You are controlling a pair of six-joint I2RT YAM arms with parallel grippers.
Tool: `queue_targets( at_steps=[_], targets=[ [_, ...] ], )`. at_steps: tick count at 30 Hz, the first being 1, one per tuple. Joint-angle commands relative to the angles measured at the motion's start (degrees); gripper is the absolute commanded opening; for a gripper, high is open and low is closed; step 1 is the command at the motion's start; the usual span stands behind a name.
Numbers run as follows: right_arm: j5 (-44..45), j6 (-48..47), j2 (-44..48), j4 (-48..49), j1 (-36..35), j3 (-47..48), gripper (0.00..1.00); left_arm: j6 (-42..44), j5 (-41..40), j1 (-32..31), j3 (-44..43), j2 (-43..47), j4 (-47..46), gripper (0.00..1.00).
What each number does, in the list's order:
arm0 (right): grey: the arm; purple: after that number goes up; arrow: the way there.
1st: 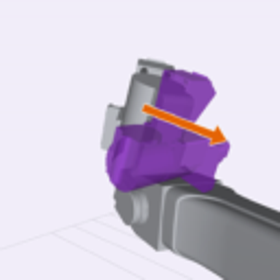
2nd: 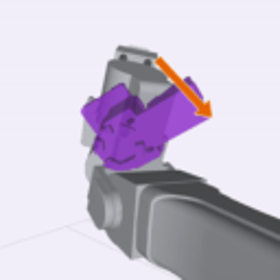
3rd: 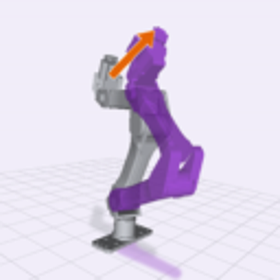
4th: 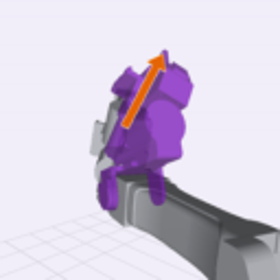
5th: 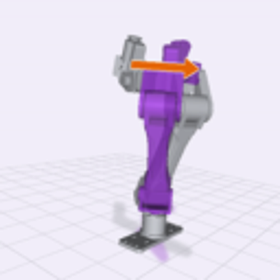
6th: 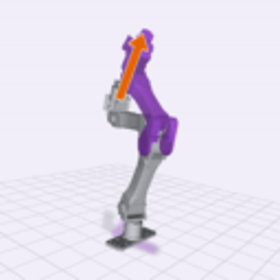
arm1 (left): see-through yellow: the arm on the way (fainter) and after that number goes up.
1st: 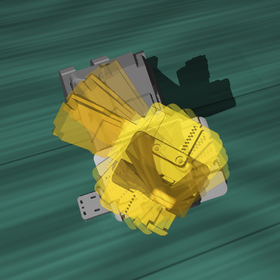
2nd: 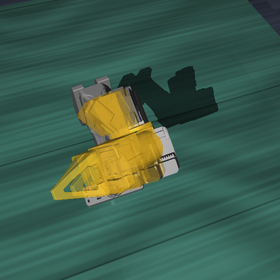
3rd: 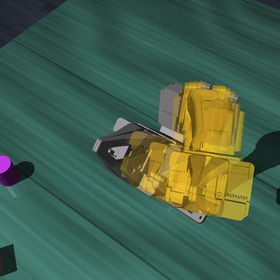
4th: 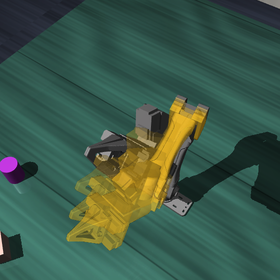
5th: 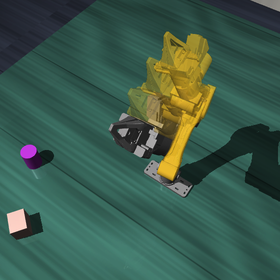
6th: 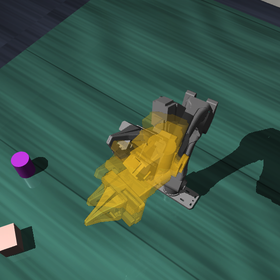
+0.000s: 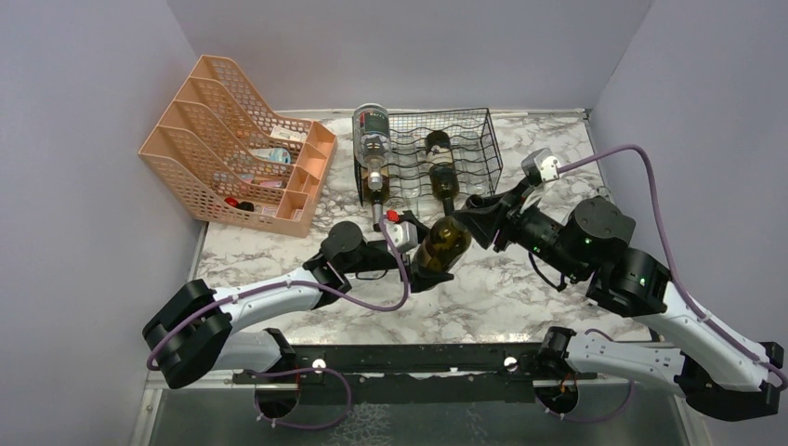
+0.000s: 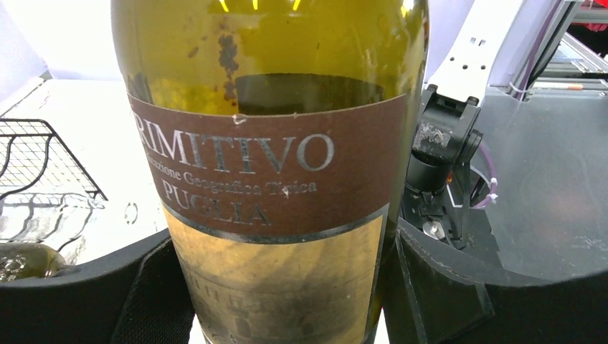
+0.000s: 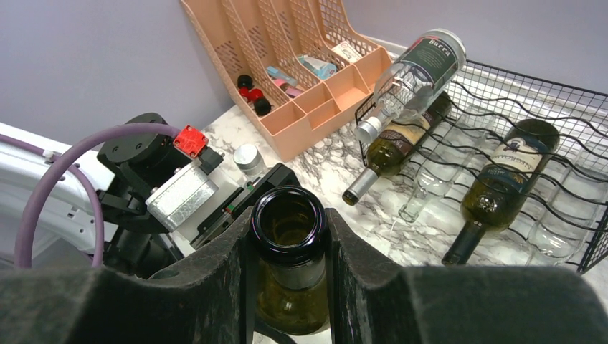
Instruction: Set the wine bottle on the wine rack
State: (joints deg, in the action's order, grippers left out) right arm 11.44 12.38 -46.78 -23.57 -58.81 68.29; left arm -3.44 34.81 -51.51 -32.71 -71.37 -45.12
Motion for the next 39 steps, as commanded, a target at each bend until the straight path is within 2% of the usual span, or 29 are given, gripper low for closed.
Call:
queue_targets(
  at_steps=[1,2,3,4,5,6,8,9,17,22,25,31,39],
  targets=[
    [-2.4,1.3,2.0,6.4,-0.2,2.6,0.01,1.3,-2.0,-0.3,0.2,0.5,-3.0,0.43],
    [-2.3,1.6,1.9,5.3,-0.2,3.0,0.03,2.2,-1.9,-0.2,0.0,0.7,-2.9,0.31],
    [-2.2,2.0,1.8,4.1,-0.2,3.5,0.11,3.4,-1.9,-0.2,-0.2,0.9,-2.9,0.20],
    [-2.0,2.2,1.8,2.4,-0.2,4.0,0.26,4.8,-2.1,-0.2,-0.5,1.0,-2.9,0.02],
    [-1.4,2.3,2.0,0.5,-0.2,4.2,0.47,6.3,-3.2,-0.2,-0.7,1.0,-2.9,0.00],
    [-0.5,2.4,2.2,-1.2,-0.2,4.3,0.60,8.0,-4.5,-0.2,-1.0,0.9,-2.7,0.00],
    [1.1,1.6,2.5,-6.0,-0.2,5.0,0.74,13.1,-6.5,-0.2,-2.1,0.3,-1.5,0.00],
    [2.2,1.2,2.4,-9.0,-0.2,6.0,0.77,15.7,-7.3,-0.1,-3.0,-0.4,-0.8,0.00],
    [10.2,1.5,-2.2,-30.0,-0.2,20.5,0.79,41.4,-14.7,0.1,-9.2,-5.0,4.1,0.00],
    [14.0,3.3,-10.0,-42.5,-0.2,27.6,0.79,62.3,-21.0,0.1,-12.3,-7.7,6.2,0.00],
    [13.7,6.0,-14.5,-48.7,-0.2,29.0,0.77,70.7,-22.8,0.2,-14.0,-8.3,6.3,0.00],
    [12.2,8.0,-15.7,-49.2,-0.2,22.8,0.72,85.3,-20.7,0.3,-15.7,-9.6,6.2,0.00],
    [9.6,9.7,-15.3,-46.7,-0.3,15.2,0.68,91.8,-15.7,0.3,-15.0,-8.6,6.2,0.00]
  ],
)
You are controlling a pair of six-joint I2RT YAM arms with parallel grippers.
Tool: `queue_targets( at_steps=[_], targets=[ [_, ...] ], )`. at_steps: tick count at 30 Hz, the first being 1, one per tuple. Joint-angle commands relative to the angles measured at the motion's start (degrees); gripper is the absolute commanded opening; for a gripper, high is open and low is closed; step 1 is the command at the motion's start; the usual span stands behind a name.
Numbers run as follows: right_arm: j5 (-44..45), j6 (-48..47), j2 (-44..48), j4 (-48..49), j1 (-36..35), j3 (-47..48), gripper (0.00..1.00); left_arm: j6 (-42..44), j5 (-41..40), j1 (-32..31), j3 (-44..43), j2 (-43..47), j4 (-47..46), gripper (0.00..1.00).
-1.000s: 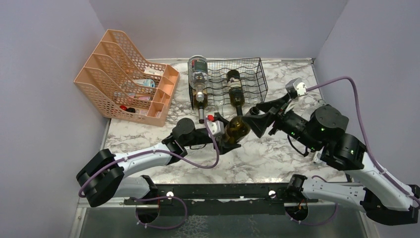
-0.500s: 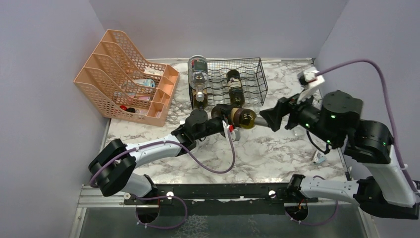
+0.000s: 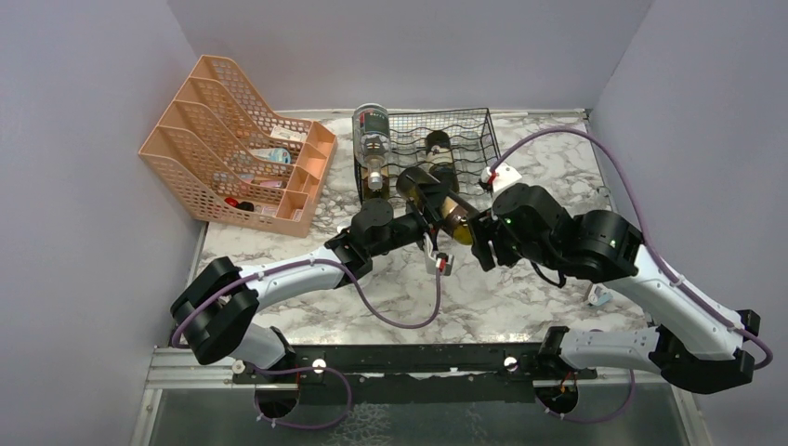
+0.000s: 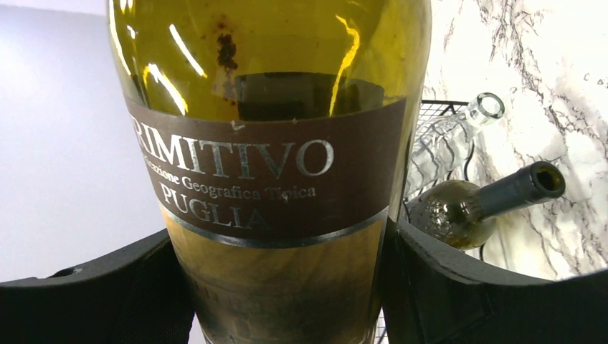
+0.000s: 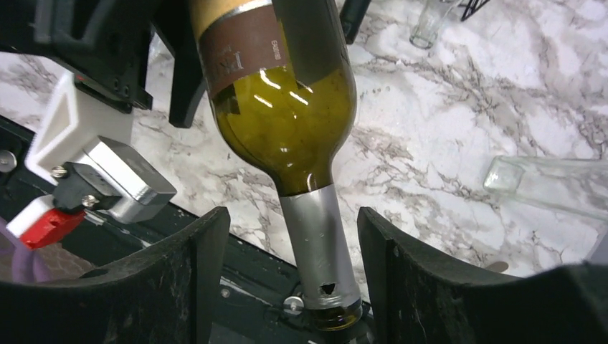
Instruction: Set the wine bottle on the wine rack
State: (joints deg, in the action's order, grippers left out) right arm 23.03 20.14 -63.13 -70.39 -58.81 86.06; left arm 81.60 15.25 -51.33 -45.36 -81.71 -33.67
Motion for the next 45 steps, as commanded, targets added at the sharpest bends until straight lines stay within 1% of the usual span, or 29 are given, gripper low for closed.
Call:
queue_targets(
  at_steps=[1,4,8,11,16,18,20,22,25,26,27,28,29,30,31,35,39,41,42,45],
  targets=[
    [-2.3,2.1,1.3,0.7,-0.2,-3.6,0.67,7.2,4.2,0.0,-1.9,2.1,-5.3,0.00],
    [-3.1,2.6,1.9,3.7,-0.2,-6.9,0.65,8.9,5.1,0.1,-1.7,2.6,-5.3,0.00],
    [-5.1,3.1,1.6,6.9,-0.2,-9.3,0.61,8.6,6.7,0.1,-1.3,3.9,-5.2,0.00],
    [-5.4,3.3,1.9,9.4,-0.2,-11.5,0.56,8.5,6.5,0.1,-1.2,4.6,-5.2,0.00],
    [-6.1,4.2,1.9,12.3,-0.1,-14.5,0.40,8.2,6.3,0.1,-1.0,5.5,-5.2,0.00],
    [-5.4,4.8,2.4,13.3,-0.1,-15.3,0.37,8.1,6.4,0.1,-1.0,5.6,-5.2,0.00],
    [-4.7,5.2,3.0,14.2,-0.1,-15.5,0.32,8.1,6.4,0.0,-0.9,5.8,-5.2,0.00],
    [-3.5,5.6,3.5,14.6,-0.1,-15.4,0.23,7.5,6.5,-0.1,-1.0,5.9,-5.2,0.00],
    [-0.8,6.0,4.3,15.0,-0.1,-15.4,0.07,7.3,5.8,-0.1,-1.0,6.0,-5.2,0.00],
    [0.3,6.1,4.7,15.3,-0.1,-15.4,0.02,7.4,5.5,-0.1,-1.0,5.9,-5.2,0.05],
    [1.4,6.3,5.0,15.6,-0.2,-15.4,0.01,7.3,5.0,-0.2,-1.0,5.8,-5.2,0.20],
    [2.5,6.3,5.2,15.9,-0.1,-15.4,0.01,7.5,4.3,-0.3,-1.0,5.5,-5.2,0.54],
    [3.7,6.3,5.6,16.2,-0.2,-15.3,0.01,8.6,3.3,-0.5,-0.8,5.2,-5.2,0.71],
    [4.7,6.3,5.9,16.6,-0.2,-15.4,0.01,9.9,2.1,-0.6,-0.7,4.8,-5.1,0.94],
    [7.2,6.4,6.3,16.9,-0.1,-15.4,0.01,11.0,0.9,-0.7,-0.7,4.3,-5.1,0.98],
    [11.9,7.1,7.7,18.7,-0.2,-15.3,0.01,13.8,-1.7,-0.8,-0.4,3.2,-5.0,0.99],
    [15.5,8.0,8.4,20.2,-0.2,-15.4,0.01,12.0,-1.1,-0.8,-0.7,3.5,-4.9,0.99],
    [17.0,8.9,8.3,20.1,-0.1,-15.4,0.01,9.2,-0.8,-0.9,-1.1,4.0,-4.9,0.99],
    [17.6,9.4,8.0,20.2,-0.1,-15.3,0.01,6.4,-1.0,-0.8,-1.7,4.4,-4.9,0.99],
    [19.5,11.4,7.4,20.3,-0.2,-15.6,0.01,-6.1,-5.5,-0.8,-4.2,5.9,-4.9,0.99]
  ],
)
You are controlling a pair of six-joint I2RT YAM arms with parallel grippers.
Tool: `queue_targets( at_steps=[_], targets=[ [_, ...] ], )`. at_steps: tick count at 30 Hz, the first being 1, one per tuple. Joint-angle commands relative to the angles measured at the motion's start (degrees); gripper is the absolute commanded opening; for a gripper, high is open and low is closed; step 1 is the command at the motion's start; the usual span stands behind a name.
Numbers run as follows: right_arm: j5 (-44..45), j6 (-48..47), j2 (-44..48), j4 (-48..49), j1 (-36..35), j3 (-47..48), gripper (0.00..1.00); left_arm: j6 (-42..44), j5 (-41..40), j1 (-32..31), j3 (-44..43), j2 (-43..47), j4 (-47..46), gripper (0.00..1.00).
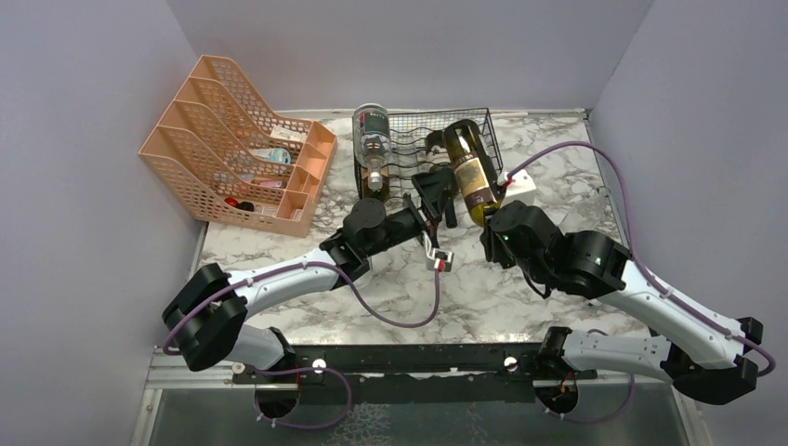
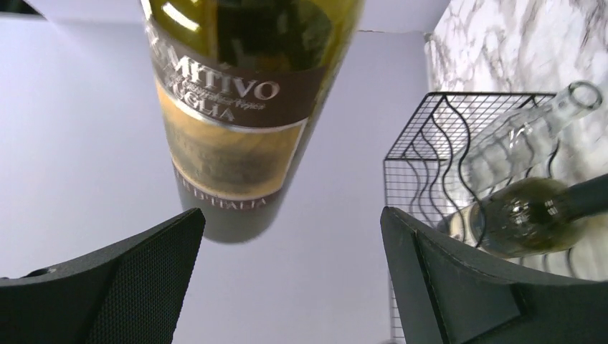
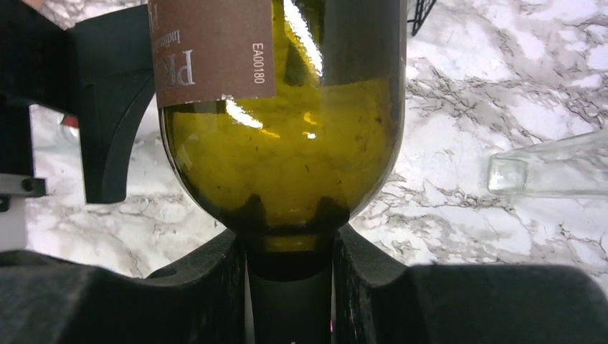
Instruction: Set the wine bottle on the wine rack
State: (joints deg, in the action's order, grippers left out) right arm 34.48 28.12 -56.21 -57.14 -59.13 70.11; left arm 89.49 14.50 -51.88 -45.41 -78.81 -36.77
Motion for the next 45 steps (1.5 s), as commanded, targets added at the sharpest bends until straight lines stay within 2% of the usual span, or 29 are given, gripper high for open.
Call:
queue_targets(
  at_steps=[1,8,14,17,20,23,27,30,45],
  targets=[
    [8.5,3.8,0.3,7.4,0.2,0.1,0.01,-17.4,-7.2,-0.2,-5.0,3.6,-1.8,0.99],
    [8.4,5.9,-3.2,11.1,0.3,-1.5,0.01,-47.2,-32.6,0.2,-10.0,8.5,-0.5,0.99],
    [2.4,3.1,-6.9,19.1,2.2,-2.8,0.01,-59.5,-43.8,1.0,-8.4,13.7,1.4,0.99],
    [-2.6,2.0,-9.5,23.9,4.3,-3.1,0.01,-69.6,-48.2,1.1,-12.3,15.1,11.6,0.99],
    [-8.1,1.5,-13.1,28.7,7.4,-3.0,0.01,-78.5,-48.4,1.1,-16.9,16.2,23.9,0.99],
    [-13.3,0.6,-17.0,33.6,11.1,-2.4,0.01,-84.8,-46.9,1.0,-19.9,17.1,32.1,0.99],
    [-14.5,-0.1,-21.8,37.6,13.7,0.2,0.01,-89.5,-45.6,1.0,-20.9,19.2,38.9,0.99],
    [-15.5,0.3,-25.3,39.4,14.9,2.2,0.01,-90.8,-45.0,1.0,-19.6,21.8,40.7,0.99],
    [-20.1,4.3,-40.2,40.8,17.4,11.5,0.01,-88.2,-45.3,1.0,-15.8,26.2,39.1,0.99]
  ],
)
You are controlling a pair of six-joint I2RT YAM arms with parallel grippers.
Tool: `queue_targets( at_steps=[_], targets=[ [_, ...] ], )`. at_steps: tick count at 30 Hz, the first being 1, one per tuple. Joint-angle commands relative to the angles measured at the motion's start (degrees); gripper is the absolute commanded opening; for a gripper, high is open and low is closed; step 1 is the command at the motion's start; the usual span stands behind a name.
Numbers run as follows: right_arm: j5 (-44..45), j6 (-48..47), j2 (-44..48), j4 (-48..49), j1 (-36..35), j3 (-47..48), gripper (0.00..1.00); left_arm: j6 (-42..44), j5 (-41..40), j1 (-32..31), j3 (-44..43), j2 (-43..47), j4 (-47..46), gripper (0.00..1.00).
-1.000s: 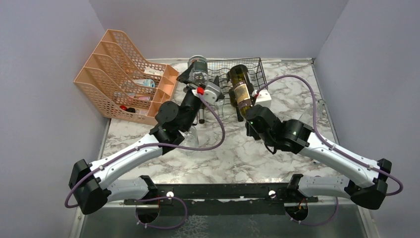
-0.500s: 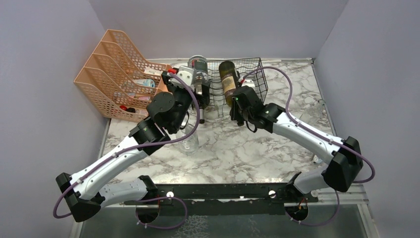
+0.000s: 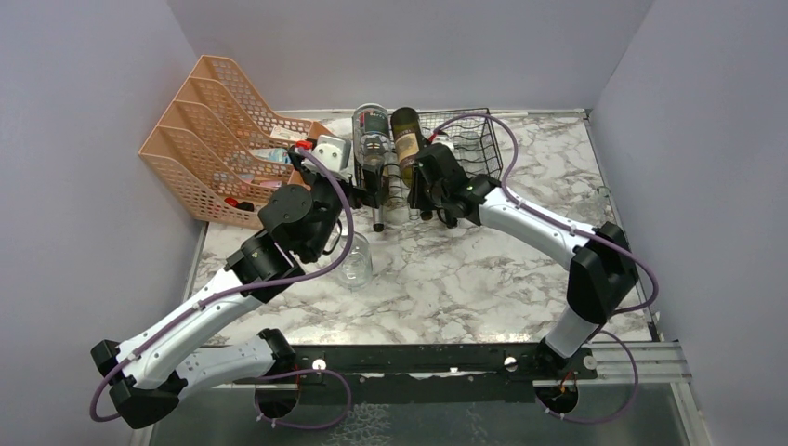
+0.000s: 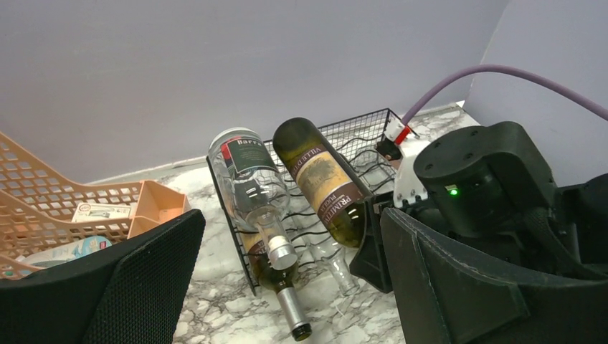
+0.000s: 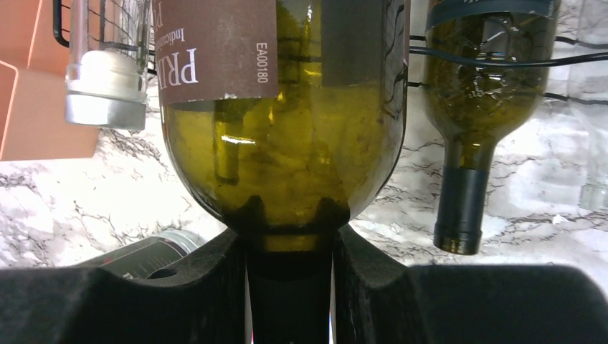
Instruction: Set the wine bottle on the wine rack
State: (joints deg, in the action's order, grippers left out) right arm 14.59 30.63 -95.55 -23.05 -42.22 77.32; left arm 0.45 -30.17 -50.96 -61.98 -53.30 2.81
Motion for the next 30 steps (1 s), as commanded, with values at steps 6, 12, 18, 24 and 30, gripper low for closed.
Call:
queue_targets(
  at_steps=[6,12,18,24,30],
  targets=[
    [-0.3,3.5,-3.8,6.0,1.5,6.0,0.01,1.4,-0.4,0.2,1.4,0.8,-0.8,0.99],
    [-2.1,3.0,-6.7,7.0,2.6,7.3,0.01,1.5,-0.6,0.1,1.6,1.2,-0.3,0.99],
    [-3.1,2.1,-9.8,7.4,2.8,8.9,0.12,1.4,2.7,0.1,2.5,1.8,-1.8,0.99],
    [-1.2,1.6,-11.6,6.3,3.1,10.3,0.42,0.9,3.5,0.1,2.8,1.8,-2.3,0.99],
    [0.3,-0.2,-11.5,6.2,3.3,10.8,0.59,0.9,1.5,0.1,3.0,1.7,-2.4,0.99]
  ],
)
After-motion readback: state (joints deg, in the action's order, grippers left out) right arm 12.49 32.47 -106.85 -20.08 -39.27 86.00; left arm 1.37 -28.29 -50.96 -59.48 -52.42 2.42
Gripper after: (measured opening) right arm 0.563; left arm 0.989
